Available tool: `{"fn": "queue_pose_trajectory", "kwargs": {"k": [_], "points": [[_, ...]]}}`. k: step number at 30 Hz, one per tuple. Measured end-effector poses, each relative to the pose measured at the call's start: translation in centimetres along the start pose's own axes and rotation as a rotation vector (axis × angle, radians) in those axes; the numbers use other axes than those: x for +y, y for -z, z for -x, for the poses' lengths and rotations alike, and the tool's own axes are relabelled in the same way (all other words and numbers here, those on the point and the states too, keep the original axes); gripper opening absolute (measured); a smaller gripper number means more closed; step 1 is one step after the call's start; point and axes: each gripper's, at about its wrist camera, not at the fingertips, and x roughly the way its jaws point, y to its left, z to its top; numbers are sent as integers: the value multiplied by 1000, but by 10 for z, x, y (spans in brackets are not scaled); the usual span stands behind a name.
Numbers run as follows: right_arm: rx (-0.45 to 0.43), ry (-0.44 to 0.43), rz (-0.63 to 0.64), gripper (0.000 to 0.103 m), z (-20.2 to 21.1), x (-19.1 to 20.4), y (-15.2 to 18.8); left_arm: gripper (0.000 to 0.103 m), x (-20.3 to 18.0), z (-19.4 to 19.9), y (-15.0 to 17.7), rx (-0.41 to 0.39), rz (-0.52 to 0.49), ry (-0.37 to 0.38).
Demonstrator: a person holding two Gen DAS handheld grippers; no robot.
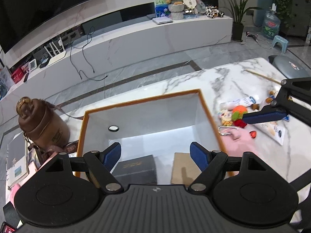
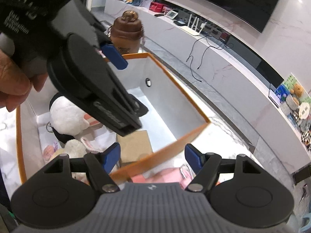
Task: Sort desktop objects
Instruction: 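Move both tools to the pink pouch and raccoon plush on the table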
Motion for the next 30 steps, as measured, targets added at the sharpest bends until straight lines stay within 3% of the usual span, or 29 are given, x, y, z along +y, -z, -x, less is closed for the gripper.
{"fn": "queue_pose_trajectory", "kwargs": {"k": [5,9,20,24,30], "points": [[-12,3,-50,75,7,-27,12,92,-10,2,0,-13,-3,17],[30,34,-76,75,5,-45,37,92,-24,3,-3,-35,-14,47],[121,110,-169,75,10,-88,101,92,-98,-7,-7,-52,-124,185],[139,130,-202,75,15,-102,120,92,-126,-12,0,-71,-163,171],[161,144,-241,75,22,-117,141,92,-157,-26,14,-57,-132,175]]}}
